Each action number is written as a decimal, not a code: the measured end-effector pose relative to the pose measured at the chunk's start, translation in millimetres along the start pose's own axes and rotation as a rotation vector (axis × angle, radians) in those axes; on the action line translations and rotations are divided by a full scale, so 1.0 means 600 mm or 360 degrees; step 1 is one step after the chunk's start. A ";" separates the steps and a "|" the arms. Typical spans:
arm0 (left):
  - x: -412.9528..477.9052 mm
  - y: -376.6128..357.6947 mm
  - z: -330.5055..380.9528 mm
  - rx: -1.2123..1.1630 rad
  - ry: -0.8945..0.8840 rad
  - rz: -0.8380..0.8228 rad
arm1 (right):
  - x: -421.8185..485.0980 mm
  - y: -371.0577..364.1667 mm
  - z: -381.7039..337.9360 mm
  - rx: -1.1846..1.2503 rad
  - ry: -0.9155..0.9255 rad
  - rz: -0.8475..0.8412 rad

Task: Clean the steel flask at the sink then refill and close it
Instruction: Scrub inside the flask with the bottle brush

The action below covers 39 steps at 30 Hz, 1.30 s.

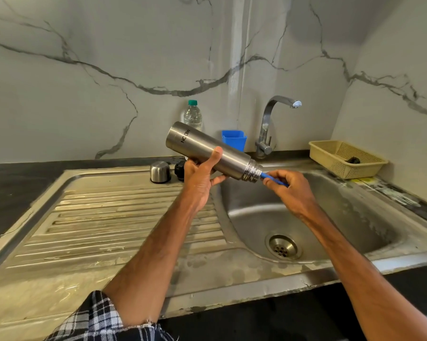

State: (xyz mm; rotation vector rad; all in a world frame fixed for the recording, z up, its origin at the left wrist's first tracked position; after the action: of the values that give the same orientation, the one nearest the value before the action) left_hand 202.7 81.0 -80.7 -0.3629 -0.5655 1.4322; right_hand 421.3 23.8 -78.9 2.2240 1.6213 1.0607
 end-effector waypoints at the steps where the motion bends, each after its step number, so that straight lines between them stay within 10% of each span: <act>1: 0.000 0.002 0.001 -0.0022 0.0013 0.0007 | -0.002 0.004 0.000 -0.0025 0.0041 0.0002; 21: 0.001 0.035 0.036 -0.0257 0.0056 0.0141 | -0.016 0.010 -0.021 -0.0316 0.0512 0.0469; 39: 0.006 0.045 0.030 -0.0187 0.0087 0.0287 | -0.017 -0.009 -0.025 -0.0510 0.0403 0.0149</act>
State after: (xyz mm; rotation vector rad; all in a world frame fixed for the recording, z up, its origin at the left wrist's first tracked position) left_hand 170.7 86.2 -80.4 -0.5564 -0.5855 1.5602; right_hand 406.2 13.3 -75.2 2.0346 1.3248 1.5590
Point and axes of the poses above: each hand's wrist, its own x-axis towards the middle knuckle, its own y-axis out of the back of the hand, z = x × y, the point moved 2 cm from there along x, towards the middle knuckle, and after that the axes turned 1 degree about z, right-handed, at the moved point
